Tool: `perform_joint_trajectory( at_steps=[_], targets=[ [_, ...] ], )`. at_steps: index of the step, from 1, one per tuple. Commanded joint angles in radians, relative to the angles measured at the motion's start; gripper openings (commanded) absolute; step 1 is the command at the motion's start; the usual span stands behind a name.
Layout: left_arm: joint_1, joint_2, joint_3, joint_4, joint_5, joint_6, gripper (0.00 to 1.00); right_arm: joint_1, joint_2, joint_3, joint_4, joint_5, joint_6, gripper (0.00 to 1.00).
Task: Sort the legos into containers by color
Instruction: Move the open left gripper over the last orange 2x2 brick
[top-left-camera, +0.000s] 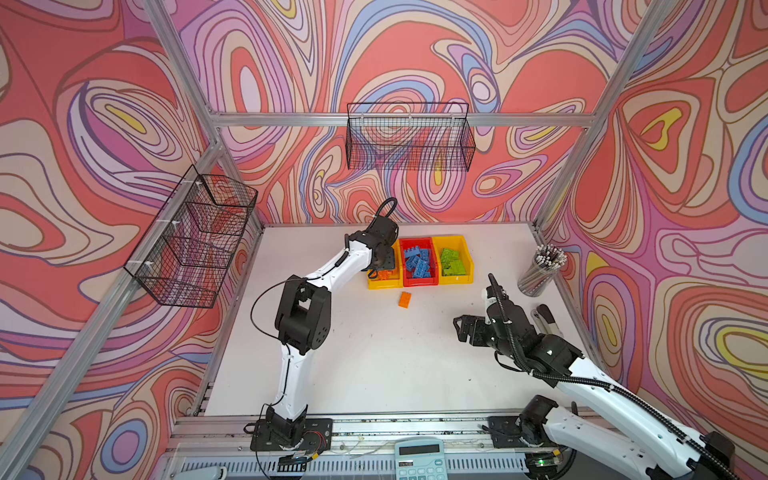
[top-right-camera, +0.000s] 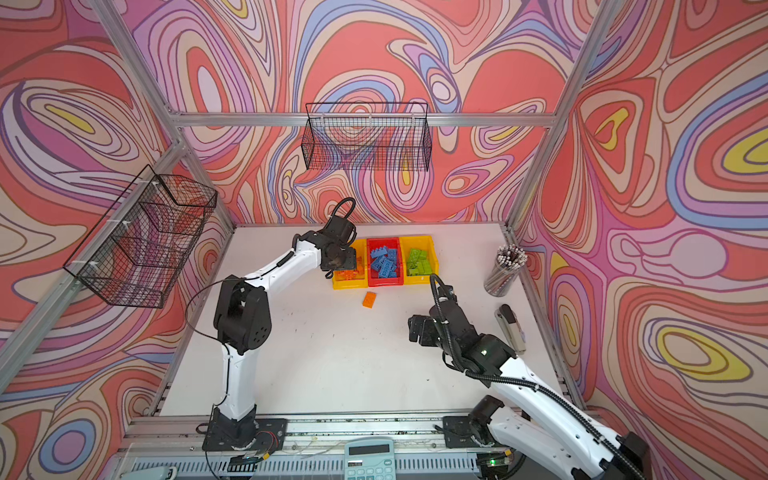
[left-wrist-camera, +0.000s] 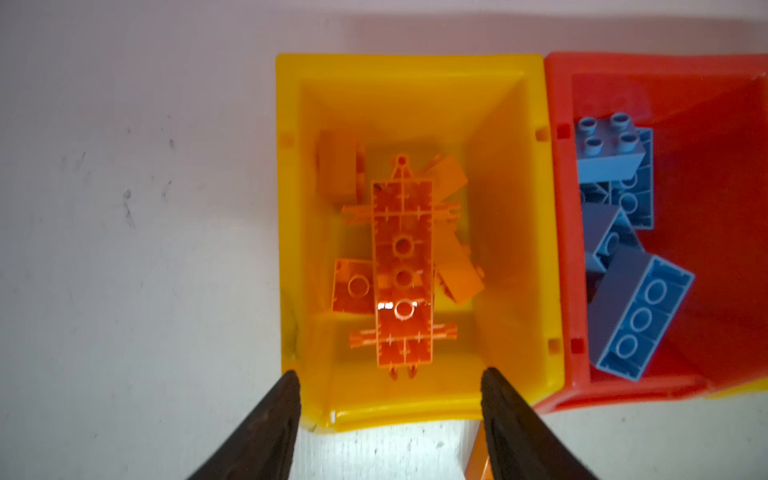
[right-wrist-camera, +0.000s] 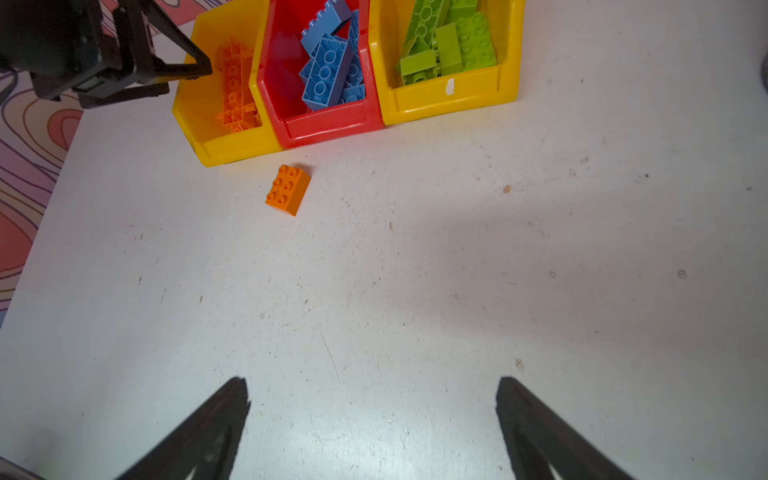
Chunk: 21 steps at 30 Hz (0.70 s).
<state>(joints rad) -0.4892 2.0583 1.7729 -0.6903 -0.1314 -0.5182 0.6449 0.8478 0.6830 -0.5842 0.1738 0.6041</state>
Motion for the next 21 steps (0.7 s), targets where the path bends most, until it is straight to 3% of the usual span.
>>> perform_joint_trajectory(
  at_steps=[1, 8, 15, 21],
  targets=[
    [-0.021, -0.141, -0.111, 0.067, 0.010, -0.032, 0.69, 0.004, 0.016, 0.045, 0.019, -0.014, -0.003, 0.98],
    [-0.142, -0.275, -0.327, 0.124, 0.050, 0.012, 0.70, 0.004, 0.063, 0.071, 0.030, -0.038, -0.011, 0.98],
    [-0.226, -0.253, -0.441, 0.212, 0.104, 0.073, 0.73, 0.005, 0.078, 0.095, 0.024, -0.052, -0.008, 0.98],
    [-0.250, -0.197, -0.447, 0.272, 0.077, 0.100, 0.74, 0.004, 0.072, 0.104, 0.001, -0.047, 0.011, 0.98]
  ],
)
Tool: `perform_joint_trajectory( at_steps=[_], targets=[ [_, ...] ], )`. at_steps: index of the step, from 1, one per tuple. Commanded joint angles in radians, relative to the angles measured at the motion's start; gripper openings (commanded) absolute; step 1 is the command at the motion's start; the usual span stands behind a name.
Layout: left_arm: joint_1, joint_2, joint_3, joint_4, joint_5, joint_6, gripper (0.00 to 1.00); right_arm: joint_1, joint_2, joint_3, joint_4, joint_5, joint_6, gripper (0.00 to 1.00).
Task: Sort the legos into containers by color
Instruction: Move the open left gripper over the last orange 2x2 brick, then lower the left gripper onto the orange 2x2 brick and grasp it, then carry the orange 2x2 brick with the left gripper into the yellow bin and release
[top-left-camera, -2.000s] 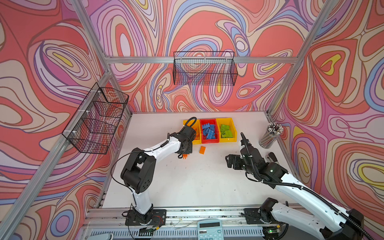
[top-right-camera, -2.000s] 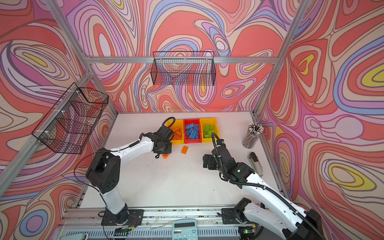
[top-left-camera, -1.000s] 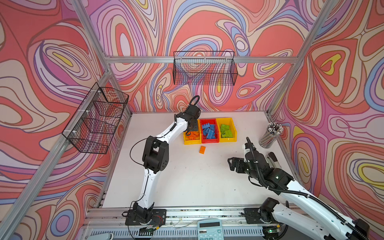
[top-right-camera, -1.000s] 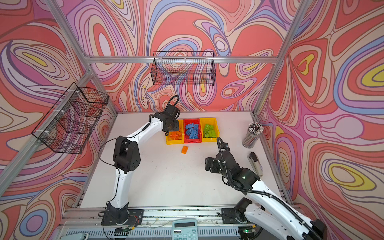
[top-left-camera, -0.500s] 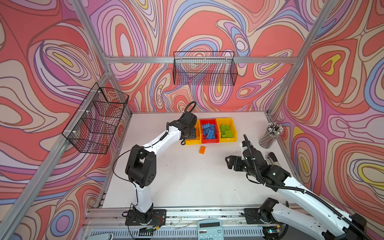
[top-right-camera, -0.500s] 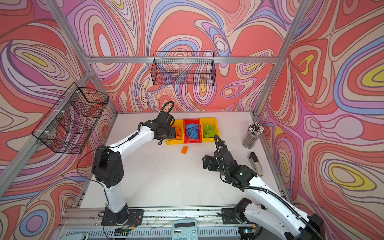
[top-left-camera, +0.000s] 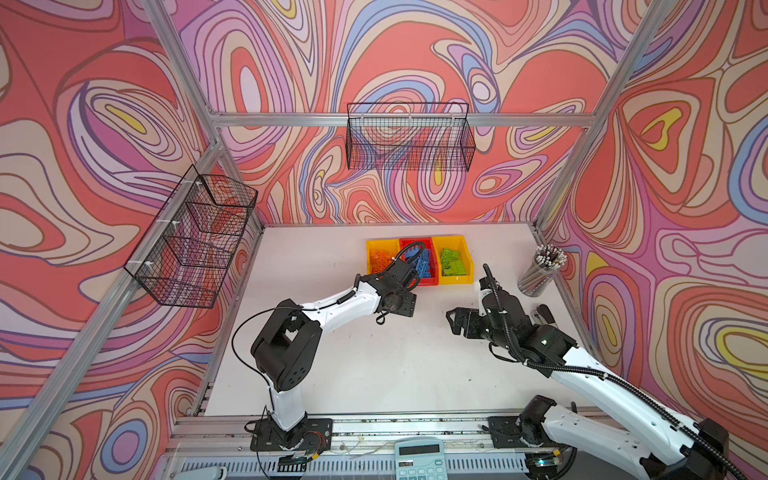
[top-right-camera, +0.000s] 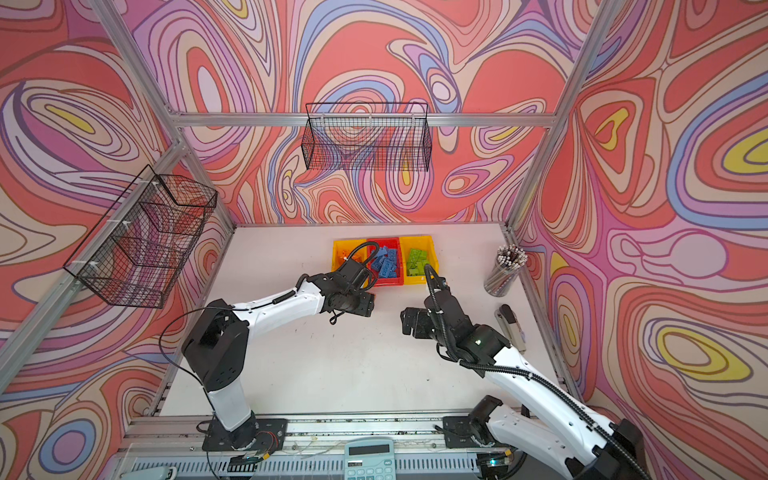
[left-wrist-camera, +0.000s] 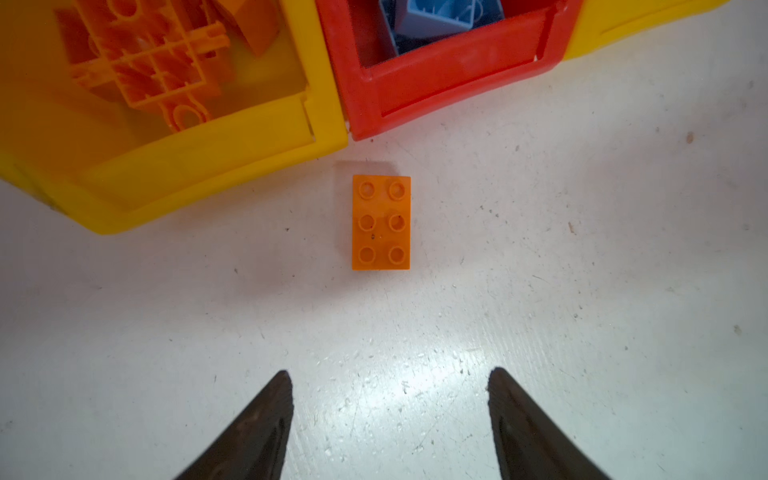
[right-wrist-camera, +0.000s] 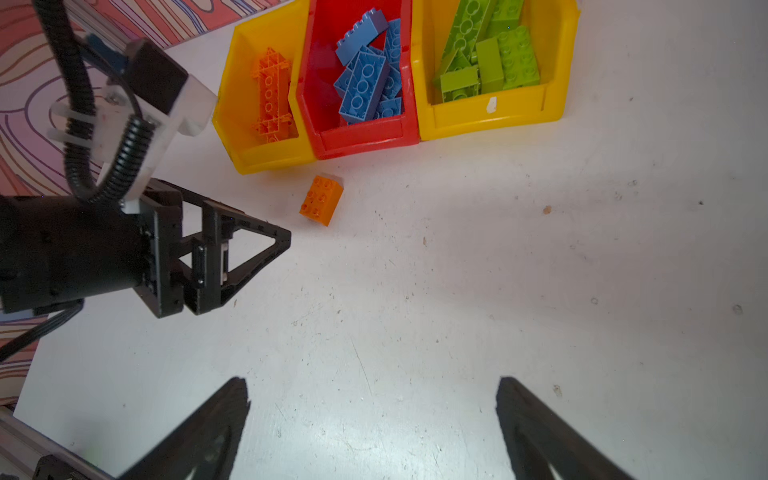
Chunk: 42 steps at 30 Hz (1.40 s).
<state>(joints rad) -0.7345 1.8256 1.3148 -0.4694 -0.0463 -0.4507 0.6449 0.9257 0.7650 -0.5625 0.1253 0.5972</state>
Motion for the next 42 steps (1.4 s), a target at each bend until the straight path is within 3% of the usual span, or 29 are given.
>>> perform_joint_trajectory(
  at_steps=[1, 10, 25, 29, 37, 42],
  targets=[
    [-0.005, 0.051, 0.024, 0.049, -0.020, 0.043, 0.74, 0.004, -0.011, 0.020, -0.022, 0.004, 0.022, 0.98],
    [-0.002, 0.212, 0.165, 0.010, -0.074, 0.128, 0.73, 0.004, -0.030, 0.019, -0.044, 0.028, 0.040, 0.98],
    [0.043, 0.311, 0.221, 0.002, -0.055, 0.113, 0.63, 0.004, -0.021, 0.010, -0.045, 0.051, 0.037, 0.98],
    [0.044, 0.321, 0.223, 0.000, -0.056, 0.110, 0.53, 0.004, -0.016, 0.007, -0.042, 0.051, 0.037, 0.98],
    [0.041, 0.275, 0.210, -0.055, -0.054, 0.096, 0.14, 0.004, -0.019, 0.001, -0.043, 0.055, 0.036, 0.98],
    [0.027, 0.140, 0.155, -0.110, -0.090, 0.099, 0.08, 0.005, -0.018, -0.004, -0.035, 0.056, 0.036, 0.98]
  ],
)
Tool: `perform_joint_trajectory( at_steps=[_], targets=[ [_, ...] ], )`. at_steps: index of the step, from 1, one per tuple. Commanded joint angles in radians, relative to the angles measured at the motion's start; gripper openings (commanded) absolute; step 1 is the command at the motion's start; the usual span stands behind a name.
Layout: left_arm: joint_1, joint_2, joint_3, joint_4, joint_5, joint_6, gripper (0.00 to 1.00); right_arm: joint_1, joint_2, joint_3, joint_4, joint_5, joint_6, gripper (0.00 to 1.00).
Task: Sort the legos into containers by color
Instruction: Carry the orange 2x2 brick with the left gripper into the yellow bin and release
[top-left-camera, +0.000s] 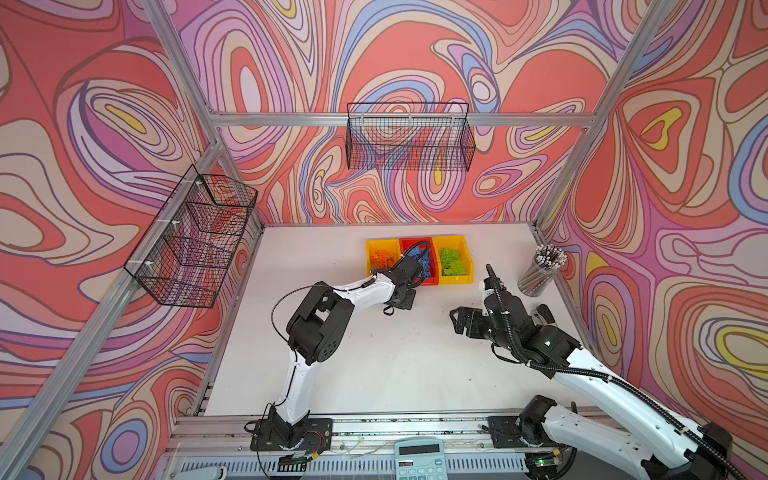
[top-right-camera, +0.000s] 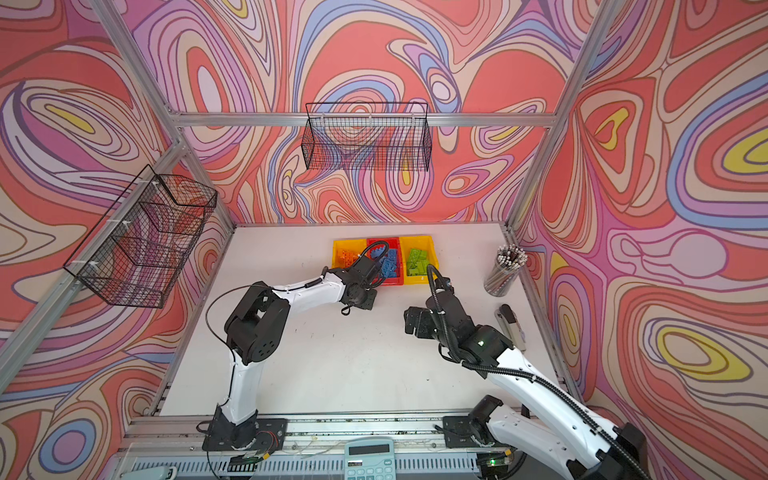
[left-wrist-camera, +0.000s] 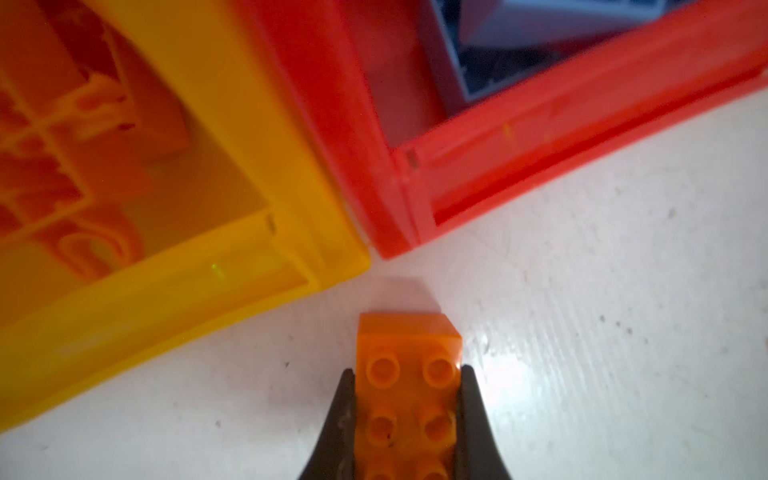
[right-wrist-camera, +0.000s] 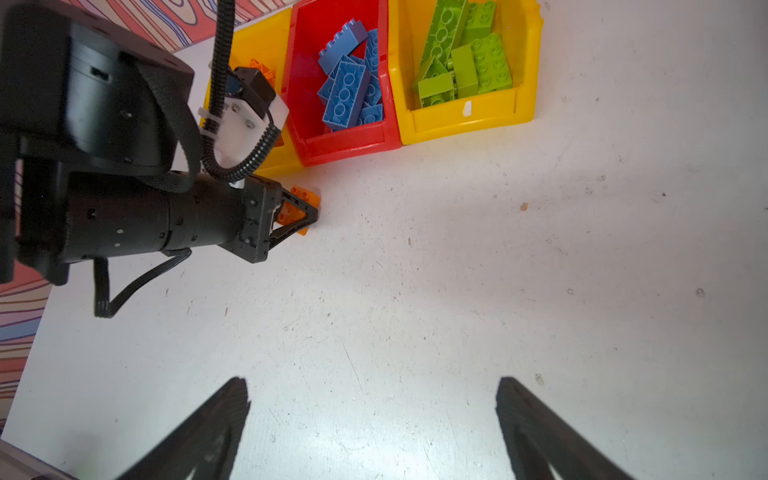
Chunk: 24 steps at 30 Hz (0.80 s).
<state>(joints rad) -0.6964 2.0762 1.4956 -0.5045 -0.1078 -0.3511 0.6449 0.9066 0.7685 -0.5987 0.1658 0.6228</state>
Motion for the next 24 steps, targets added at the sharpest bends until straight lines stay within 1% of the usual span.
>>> perform_joint_trajectory(
  at_steps=[1, 5, 7, 12, 19, 22, 23, 24],
  targets=[
    [-0.011, -0.142, -0.035, -0.082, -0.041, 0.000, 0.08, 0.004, 0.003, -0.009, 0.007, 0.013, 0.008, 0.98],
    [-0.006, -0.204, -0.004, -0.141, -0.165, 0.021, 0.08, 0.005, 0.024, -0.008, 0.031, -0.007, 0.002, 0.98],
    [0.012, -0.205, 0.020, -0.143, -0.188, 0.033, 0.09, 0.004, 0.031, -0.005, 0.037, -0.016, -0.001, 0.98],
    [0.088, -0.154, 0.112, -0.121, -0.134, 0.032, 0.10, 0.004, 0.015, 0.009, 0.023, -0.018, -0.002, 0.98],
    [0.168, -0.008, 0.290, -0.098, -0.074, 0.034, 0.12, 0.004, -0.017, 0.014, -0.009, 0.007, 0.001, 0.98],
    [0.188, 0.057, 0.372, -0.115, -0.055, 0.034, 0.18, 0.004, -0.017, 0.017, -0.012, 0.012, 0.001, 0.98],
    [0.193, 0.072, 0.390, -0.116, -0.052, 0.033, 0.21, 0.005, -0.015, 0.019, -0.012, 0.014, 0.001, 0.98],
    [0.198, 0.087, 0.409, -0.115, -0.049, 0.032, 0.27, 0.005, -0.014, 0.020, -0.013, 0.017, 0.000, 0.98]
  ],
)
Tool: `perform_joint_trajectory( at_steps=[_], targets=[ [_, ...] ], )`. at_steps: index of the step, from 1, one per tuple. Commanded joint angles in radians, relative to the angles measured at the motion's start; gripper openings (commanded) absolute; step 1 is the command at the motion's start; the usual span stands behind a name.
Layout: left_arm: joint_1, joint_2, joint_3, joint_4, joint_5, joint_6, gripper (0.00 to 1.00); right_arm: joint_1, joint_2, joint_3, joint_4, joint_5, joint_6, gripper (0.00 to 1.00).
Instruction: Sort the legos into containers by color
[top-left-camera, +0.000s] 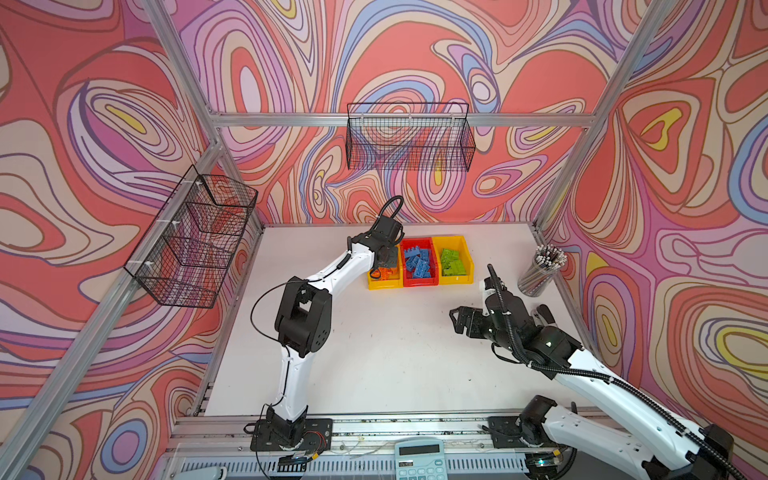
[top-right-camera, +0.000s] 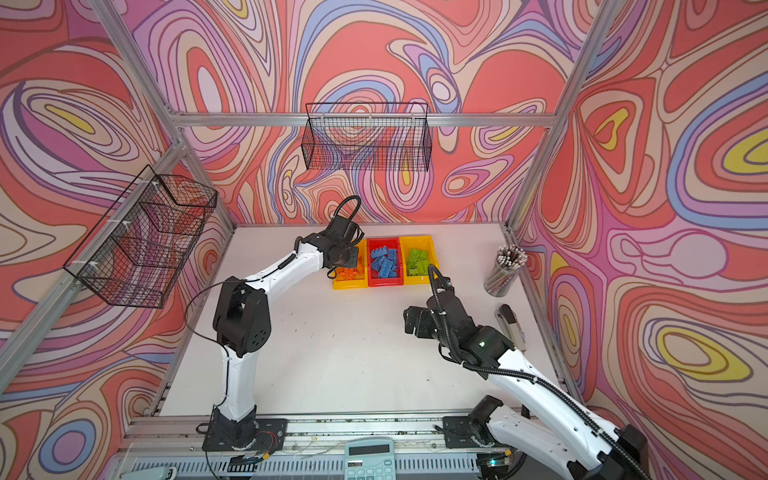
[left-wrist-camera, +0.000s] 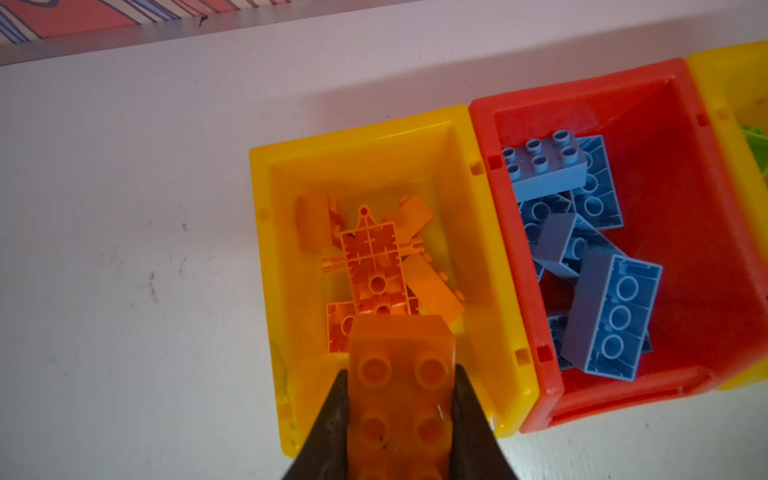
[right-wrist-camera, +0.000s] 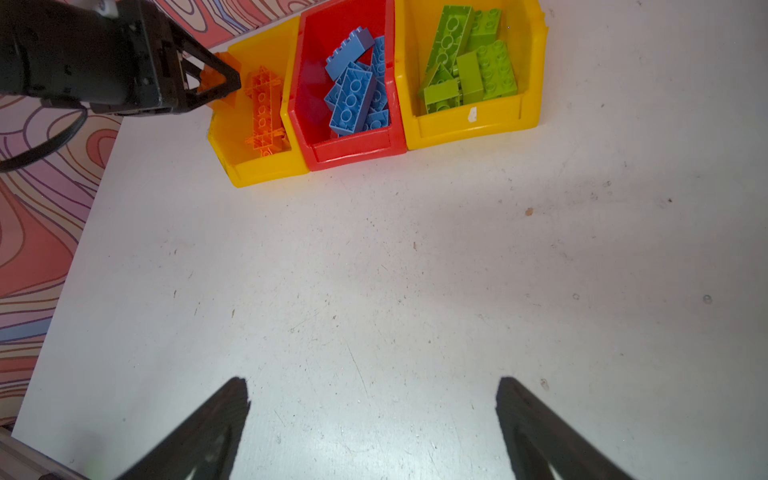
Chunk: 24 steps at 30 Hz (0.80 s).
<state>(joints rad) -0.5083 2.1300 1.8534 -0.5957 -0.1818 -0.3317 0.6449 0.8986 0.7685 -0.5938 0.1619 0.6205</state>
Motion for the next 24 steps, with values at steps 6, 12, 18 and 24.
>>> perform_joint_trajectory(
  at_steps=[6, 12, 18, 24],
  targets=[
    [0.030, 0.064, 0.107, -0.021, 0.041, -0.002, 0.72, 0.004, 0.018, 0.029, -0.008, 0.023, -0.003, 0.98],
    [0.030, -0.051, -0.016, 0.052, 0.059, -0.027, 0.82, 0.004, 0.035, 0.024, 0.010, 0.018, -0.005, 0.98],
    [0.031, -0.295, -0.311, 0.181, -0.003, -0.056, 0.88, 0.005, 0.078, 0.017, 0.054, 0.005, -0.022, 0.98],
    [0.031, -0.572, -0.641, 0.260, -0.147, -0.044, 0.89, 0.005, 0.138, 0.009, 0.141, 0.042, -0.053, 0.98]
  ],
)
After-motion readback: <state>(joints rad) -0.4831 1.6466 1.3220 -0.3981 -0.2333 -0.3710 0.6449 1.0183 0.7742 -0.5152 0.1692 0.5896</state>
